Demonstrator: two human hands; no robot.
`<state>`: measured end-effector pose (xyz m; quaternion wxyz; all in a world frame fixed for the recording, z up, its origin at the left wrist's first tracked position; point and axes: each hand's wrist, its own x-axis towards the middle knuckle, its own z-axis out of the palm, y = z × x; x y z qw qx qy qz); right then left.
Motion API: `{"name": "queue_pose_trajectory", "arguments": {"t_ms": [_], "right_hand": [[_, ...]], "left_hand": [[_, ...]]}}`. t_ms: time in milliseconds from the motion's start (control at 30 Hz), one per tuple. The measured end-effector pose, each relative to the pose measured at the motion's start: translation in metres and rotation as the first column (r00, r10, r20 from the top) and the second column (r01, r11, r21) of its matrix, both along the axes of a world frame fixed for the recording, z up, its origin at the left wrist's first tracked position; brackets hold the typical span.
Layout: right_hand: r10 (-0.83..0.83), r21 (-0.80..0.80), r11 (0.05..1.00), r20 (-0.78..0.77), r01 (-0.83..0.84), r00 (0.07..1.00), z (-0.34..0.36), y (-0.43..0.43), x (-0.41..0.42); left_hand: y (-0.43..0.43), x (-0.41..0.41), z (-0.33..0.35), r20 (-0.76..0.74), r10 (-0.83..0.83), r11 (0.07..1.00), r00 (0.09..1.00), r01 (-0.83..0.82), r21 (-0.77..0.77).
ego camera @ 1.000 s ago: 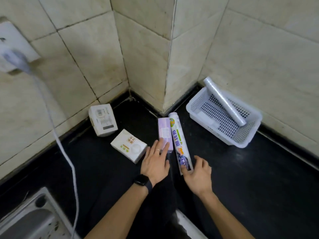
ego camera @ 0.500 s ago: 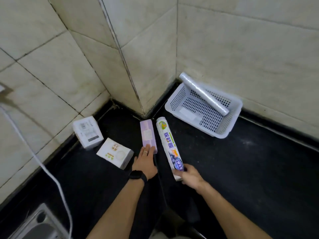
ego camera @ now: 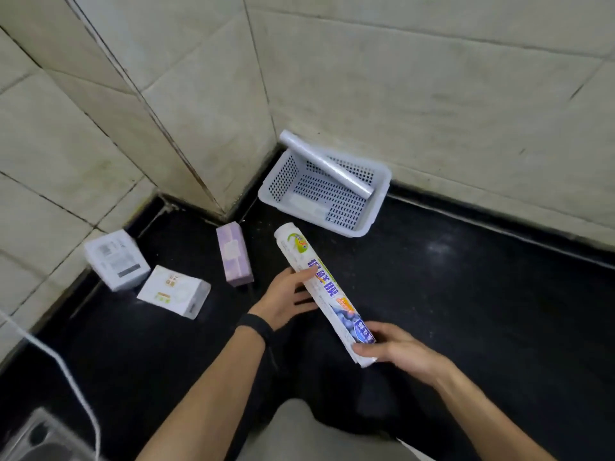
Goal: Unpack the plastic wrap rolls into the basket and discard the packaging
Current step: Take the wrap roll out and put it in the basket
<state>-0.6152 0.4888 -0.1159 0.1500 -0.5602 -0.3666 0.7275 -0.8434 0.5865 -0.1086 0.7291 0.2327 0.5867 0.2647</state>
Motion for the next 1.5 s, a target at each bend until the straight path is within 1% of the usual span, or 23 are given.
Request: {"name": "queue_pose_trajectory", "arguments": {"t_ms": [67,167,200,267,333,367,433,533,600,700,733,833,900,1033,1167,1367,1433,1500], "right_hand": [[0.051,0.038,0.998,0.103,-0.055,0.993,0.003,-0.003,0.008],[0.107,0.081,0.988,0.27,-0.133,0.957,-0.002,-0.008,0.009],[0.089,0.111,0.985,0.323,-0.131,0.942,-0.004,-0.01,0.006],[0.001,0.204,0.975,0.408,-0.092,0.913,-0.001,-0.008,-0.003],[-0.067,0.292,0.955,0.405,-0.06,0.912,0.006,-0.001,-0.013],[-0.066,0.3,0.952,0.381,-0.057,0.922,0.009,0.003,-0.017],[-0.01,0.279,0.956,0.345,-0.093,0.939,0.011,0.008,-0.026],[0.048,0.267,0.952,0.354,-0.15,0.934,0.004,0.006,-0.036],[0.043,0.279,0.948,0.359,-0.151,0.932,-0.001,0.002,-0.039],[0.119,0.28,0.93,0.387,-0.239,0.914,-0.007,-0.004,-0.037],[0.144,0.28,0.921,0.402,-0.271,0.904,-0.009,-0.007,-0.036],[0.163,0.291,0.905,0.434,-0.309,0.886,-0.011,-0.009,-0.034],[0.169,0.31,0.885,0.481,-0.347,0.861,-0.011,-0.007,-0.033],[0.173,0.325,0.859,0.544,-0.396,0.821,-0.011,-0.004,-0.026],[0.172,0.305,0.838,0.639,-0.452,0.75,-0.011,-0.008,-0.011],[0.165,0.311,0.815,0.685,-0.489,0.71,-0.017,-0.017,0.0],[0.154,0.27,0.824,0.739,-0.499,0.655,-0.023,-0.019,0.018],[0.105,0.229,0.851,0.808,-0.473,0.58,-0.034,-0.025,0.042]], "left_hand": [[-0.013,0.012,-0.005,-0.004,0.004,1.0,1.0,-0.004,-0.002],[-0.025,0.019,-0.009,0.019,0.033,0.999,0.999,-0.033,0.016],[-0.029,0.02,-0.009,0.03,0.034,0.999,0.999,-0.035,0.027],[-0.034,0.024,-0.007,0.046,0.024,0.998,0.999,-0.027,0.055],[-0.039,0.028,-0.003,0.065,0.014,0.997,0.998,-0.019,0.08],[-0.041,0.03,-0.003,0.077,0.006,0.996,0.997,-0.013,0.092],[-0.044,0.031,-0.001,0.078,-0.003,0.993,0.997,-0.007,0.118],[-0.046,0.027,0.0,0.018,-0.002,0.989,1.0,0.0,0.15],[-0.043,0.019,0.002,-0.011,0.056,0.989,0.998,-0.054,0.136],[-0.03,-0.003,0.007,-0.029,0.233,0.968,0.972,-0.229,0.102],[-0.026,-0.011,0.008,-0.056,0.252,0.964,0.966,-0.246,0.101],[-0.024,-0.025,0.009,-0.125,0.218,0.969,0.968,-0.199,0.146],[-0.029,-0.028,0.009,-0.105,0.251,0.959,0.962,-0.233,0.161],[-0.029,-0.026,0.011,-0.034,0.306,0.944,0.951,-0.299,0.138],[-0.02,-0.031,0.016,0.095,0.476,0.87,0.874,-0.484,0.089],[-0.014,-0.038,0.011,0.073,0.538,0.834,0.84,-0.543,0.101],[-0.006,-0.049,0.017,0.07,0.562,0.812,0.824,-0.566,0.142],[0.006,-0.073,0.025,0.066,0.611,0.768,0.789,-0.611,0.192]]}}
